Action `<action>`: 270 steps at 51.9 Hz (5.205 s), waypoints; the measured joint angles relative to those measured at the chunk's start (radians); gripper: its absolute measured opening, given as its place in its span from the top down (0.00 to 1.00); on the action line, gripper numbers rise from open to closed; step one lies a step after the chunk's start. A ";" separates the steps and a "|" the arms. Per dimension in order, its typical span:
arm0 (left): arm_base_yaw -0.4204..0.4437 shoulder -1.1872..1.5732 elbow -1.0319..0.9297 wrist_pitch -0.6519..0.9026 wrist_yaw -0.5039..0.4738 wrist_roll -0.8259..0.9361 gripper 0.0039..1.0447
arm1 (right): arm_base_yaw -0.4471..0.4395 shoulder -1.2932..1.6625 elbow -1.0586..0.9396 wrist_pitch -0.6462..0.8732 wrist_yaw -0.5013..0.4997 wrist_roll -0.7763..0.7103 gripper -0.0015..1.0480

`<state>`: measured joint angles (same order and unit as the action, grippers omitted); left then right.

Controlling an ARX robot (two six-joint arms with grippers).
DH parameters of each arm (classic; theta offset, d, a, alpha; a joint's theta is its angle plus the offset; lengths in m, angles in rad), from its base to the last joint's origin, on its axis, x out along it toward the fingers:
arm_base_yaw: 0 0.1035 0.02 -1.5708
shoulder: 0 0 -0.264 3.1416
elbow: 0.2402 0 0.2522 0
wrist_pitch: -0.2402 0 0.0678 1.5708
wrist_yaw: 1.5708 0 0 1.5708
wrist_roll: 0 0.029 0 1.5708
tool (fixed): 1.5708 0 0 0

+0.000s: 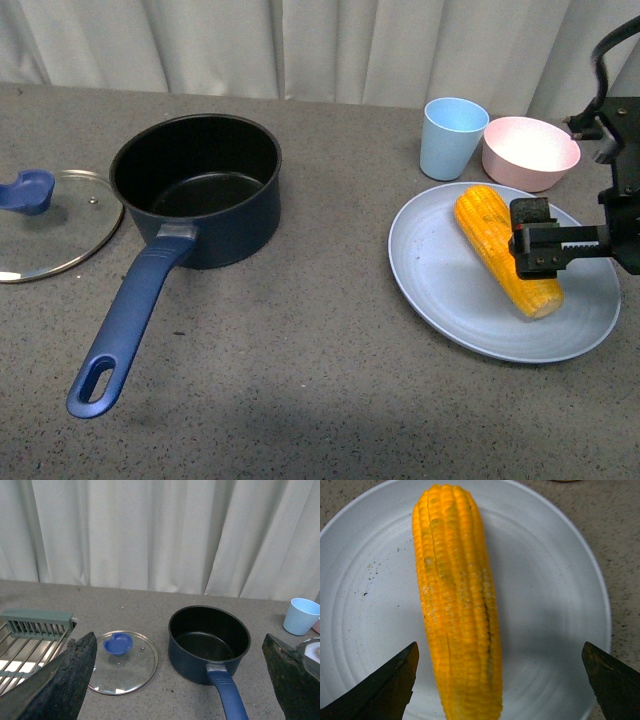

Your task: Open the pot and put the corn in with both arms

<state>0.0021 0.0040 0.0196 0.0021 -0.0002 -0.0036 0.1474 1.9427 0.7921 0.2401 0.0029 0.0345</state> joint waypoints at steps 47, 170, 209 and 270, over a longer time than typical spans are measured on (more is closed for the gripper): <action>0.000 0.000 0.000 0.000 0.000 0.000 0.06 | 0.034 0.072 0.067 -0.101 -0.026 0.080 0.91; 0.000 0.000 0.000 0.000 0.000 0.000 0.06 | 0.157 -0.523 -0.235 0.181 0.144 0.071 0.09; 0.000 -0.002 0.000 -0.001 0.000 0.000 0.06 | -0.035 -0.904 -0.723 0.710 0.108 -0.031 0.96; 0.000 -0.002 0.000 -0.002 0.000 0.000 0.06 | -0.145 -1.619 -0.787 0.087 -0.001 -0.034 0.99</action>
<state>0.0017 0.0025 0.0196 0.0006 -0.0002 -0.0036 0.0025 0.3241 0.0051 0.3271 0.0017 0.0010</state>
